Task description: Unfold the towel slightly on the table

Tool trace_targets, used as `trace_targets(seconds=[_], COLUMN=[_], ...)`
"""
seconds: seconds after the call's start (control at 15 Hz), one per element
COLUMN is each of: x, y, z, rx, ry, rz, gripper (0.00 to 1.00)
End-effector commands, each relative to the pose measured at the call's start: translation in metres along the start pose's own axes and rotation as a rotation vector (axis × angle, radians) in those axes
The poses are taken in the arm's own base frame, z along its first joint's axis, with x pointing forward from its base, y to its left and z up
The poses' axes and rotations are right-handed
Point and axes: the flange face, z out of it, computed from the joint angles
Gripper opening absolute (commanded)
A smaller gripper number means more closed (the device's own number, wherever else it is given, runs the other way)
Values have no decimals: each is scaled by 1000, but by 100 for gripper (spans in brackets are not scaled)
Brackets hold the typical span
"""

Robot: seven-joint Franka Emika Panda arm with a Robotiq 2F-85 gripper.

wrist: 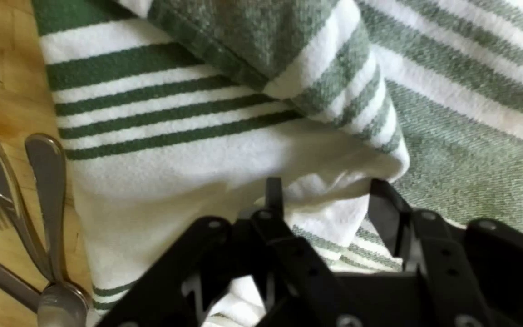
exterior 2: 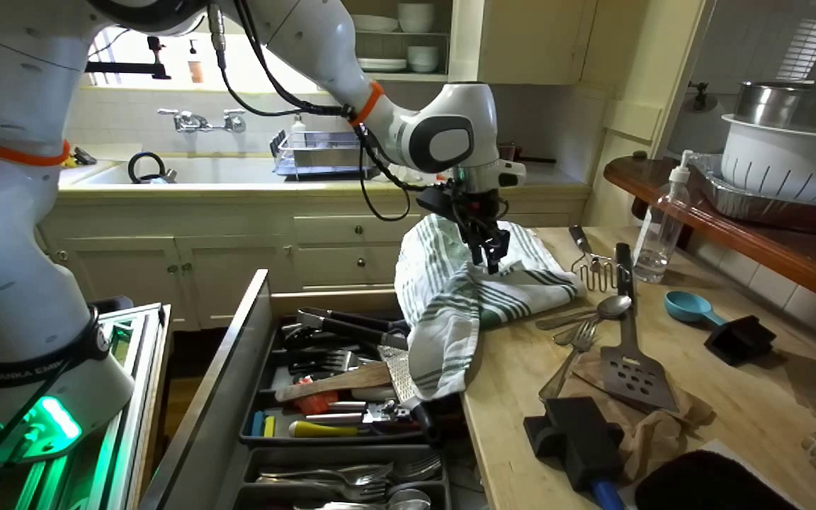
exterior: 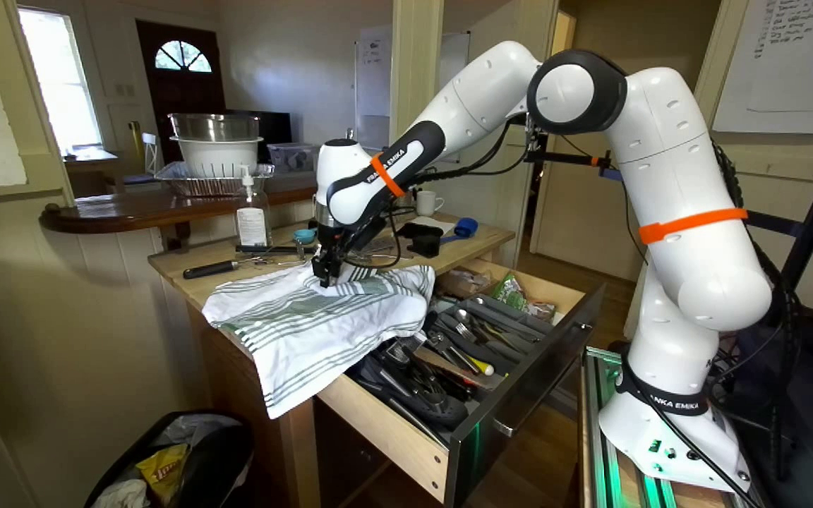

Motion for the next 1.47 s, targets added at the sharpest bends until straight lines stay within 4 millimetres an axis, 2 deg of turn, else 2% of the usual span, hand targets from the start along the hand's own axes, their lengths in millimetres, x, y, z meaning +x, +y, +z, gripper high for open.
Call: trace_targets(seconds=[0.0,0.13,0.33,0.67,0.8,1.13,1.4], x=[-1,-4,-8,-18,-19,-13,-5], y=[0,3,1,-4,-6,-11,-4], z=[-1,-5,-3,16,19,7,-15], rx=[17,16,38,37,37,49,52], ry=[-26,-26,-39,-86,-81,-54,2], rz=[53,77,107,109,100,82,86], gripper=[84,98,100,100,73,34,4])
